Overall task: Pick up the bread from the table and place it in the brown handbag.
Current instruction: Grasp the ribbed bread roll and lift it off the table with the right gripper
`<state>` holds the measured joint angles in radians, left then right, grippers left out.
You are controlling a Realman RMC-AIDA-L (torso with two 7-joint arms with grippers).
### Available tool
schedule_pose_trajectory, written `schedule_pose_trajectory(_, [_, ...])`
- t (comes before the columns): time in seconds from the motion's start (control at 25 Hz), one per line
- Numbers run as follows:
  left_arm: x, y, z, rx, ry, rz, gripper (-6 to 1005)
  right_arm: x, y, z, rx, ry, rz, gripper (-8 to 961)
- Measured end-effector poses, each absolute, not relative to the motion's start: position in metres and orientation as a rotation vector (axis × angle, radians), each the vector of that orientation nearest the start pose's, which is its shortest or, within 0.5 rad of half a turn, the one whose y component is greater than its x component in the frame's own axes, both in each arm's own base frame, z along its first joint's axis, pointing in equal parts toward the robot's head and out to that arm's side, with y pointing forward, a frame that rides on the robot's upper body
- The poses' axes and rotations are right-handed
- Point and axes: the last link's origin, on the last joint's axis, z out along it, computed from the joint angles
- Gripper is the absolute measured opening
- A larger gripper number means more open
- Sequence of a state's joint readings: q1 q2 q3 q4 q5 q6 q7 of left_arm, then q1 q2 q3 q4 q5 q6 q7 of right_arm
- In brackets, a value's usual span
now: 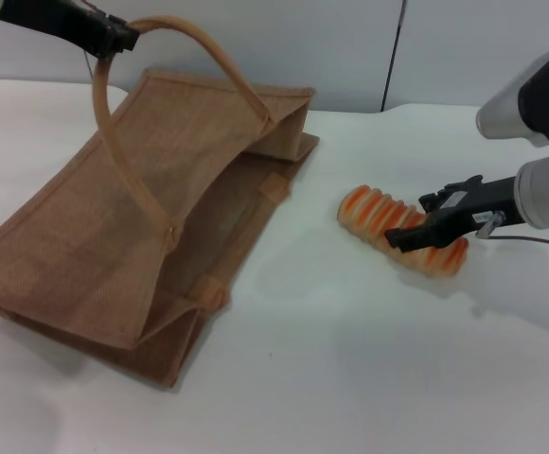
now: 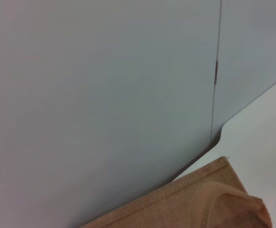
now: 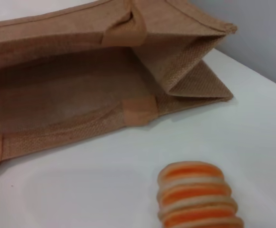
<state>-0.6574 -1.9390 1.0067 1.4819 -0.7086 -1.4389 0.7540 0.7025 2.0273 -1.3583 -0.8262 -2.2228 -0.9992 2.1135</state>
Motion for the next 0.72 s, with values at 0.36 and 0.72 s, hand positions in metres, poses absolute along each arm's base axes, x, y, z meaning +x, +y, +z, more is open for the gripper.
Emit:
schedule_pose_trajectory(0.36, [-0.152, 0.413, 0.137, -2.332, -0.651, -0.004, 116, 0.208, 0.415, -0.03, -2.597, 0.682, -0.086, 828])
schedule_pose_trajectory(0.72, [-0.153, 0.413, 0.135, -2.339, -0.66, 0.002, 116, 0.222, 0.413, -0.034, -2.591, 0.702, -0.164, 828])
